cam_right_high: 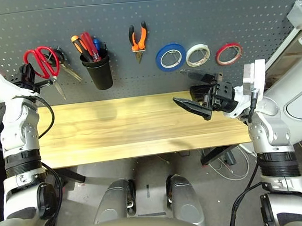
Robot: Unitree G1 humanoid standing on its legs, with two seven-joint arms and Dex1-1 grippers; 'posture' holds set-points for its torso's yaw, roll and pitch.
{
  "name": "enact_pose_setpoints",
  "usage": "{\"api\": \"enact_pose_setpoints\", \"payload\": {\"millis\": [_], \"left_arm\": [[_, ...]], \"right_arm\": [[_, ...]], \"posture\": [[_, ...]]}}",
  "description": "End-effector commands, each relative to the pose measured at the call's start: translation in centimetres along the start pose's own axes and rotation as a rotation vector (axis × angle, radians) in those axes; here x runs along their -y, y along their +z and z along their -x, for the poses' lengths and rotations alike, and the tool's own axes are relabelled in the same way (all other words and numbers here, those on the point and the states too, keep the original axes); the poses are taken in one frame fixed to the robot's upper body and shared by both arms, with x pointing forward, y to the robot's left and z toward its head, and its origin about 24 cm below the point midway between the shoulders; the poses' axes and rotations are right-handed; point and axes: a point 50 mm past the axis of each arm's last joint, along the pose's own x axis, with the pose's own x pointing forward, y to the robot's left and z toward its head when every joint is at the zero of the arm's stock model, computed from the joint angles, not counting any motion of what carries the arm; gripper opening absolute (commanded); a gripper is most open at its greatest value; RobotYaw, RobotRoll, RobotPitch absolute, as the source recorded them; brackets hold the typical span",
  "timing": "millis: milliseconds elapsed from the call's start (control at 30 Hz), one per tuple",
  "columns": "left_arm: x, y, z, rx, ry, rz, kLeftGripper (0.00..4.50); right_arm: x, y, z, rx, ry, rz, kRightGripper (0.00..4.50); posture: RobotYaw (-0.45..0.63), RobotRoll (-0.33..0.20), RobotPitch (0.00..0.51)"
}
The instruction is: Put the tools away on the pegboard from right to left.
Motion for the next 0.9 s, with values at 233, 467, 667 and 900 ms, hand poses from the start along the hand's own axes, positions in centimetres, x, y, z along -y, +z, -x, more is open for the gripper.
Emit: {"api": "enact_pose_setpoints", "payload": {"millis": [233, 467, 667, 900], "left_arm": [[0.6, -1.0, -0.6, -0.039, -0.023, -0.024, 1.67], [-1.8, -2.3, 1.5, -0.099, -0.002, -0.091, 4.35], [-3.9, -3.4, 4.0, -0.162, 0.034, -0.133, 4.44], [-5.4, -4.7, 5.5, -0.219, 0.06, -0.163, 4.44]], "right_arm": [[-0.4, 0.2, -0.6, -0.004, -0.035, -0.003, 4.5], [-0.2, -0.4, -0.7, 0.004, -0.09, -0.024, 4.5], [0.4, -0.6, -0.8, 0.051, -0.157, -0.031, 4.5], [1.4, -1.4, -0.2, 0.058, -0.241, -0.039, 4.5]], "posture": [[-0.08, 0.0, 0.05], [-0.05, 0.0, 0.061], [-0.02, 0.0, 0.066], [0.01, 0.0, 0.064]]}}
